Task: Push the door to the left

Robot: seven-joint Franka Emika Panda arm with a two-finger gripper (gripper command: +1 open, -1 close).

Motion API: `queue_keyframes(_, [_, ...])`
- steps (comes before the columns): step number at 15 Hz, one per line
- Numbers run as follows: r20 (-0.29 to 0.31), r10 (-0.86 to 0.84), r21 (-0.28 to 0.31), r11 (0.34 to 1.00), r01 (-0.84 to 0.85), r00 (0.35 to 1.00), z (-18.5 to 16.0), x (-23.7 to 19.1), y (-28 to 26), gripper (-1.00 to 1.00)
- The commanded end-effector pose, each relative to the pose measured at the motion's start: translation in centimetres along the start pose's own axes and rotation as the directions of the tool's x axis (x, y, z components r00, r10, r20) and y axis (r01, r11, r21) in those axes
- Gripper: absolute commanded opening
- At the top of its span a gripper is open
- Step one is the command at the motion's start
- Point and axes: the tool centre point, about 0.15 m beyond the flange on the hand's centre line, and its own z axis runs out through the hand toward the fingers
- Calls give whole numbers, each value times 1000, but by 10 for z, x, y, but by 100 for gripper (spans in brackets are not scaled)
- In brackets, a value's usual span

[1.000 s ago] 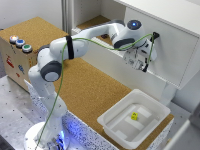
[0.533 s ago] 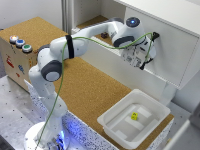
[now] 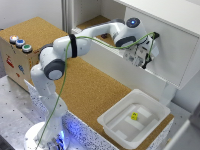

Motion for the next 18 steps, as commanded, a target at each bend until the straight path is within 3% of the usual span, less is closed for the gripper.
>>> queue_keyframes(1, [57,-4,122,993,-3,998,8,25,17,100])
queue_keyframes(2, [52,-4,124,992,-2,999,9,26,18,100])
queue_keyframes(3, [44,-3,120,993,-2,999,10,28,19,-100])
queue_keyframes(18, [82,-20,83,996,13,996,19,18,-18,-100])
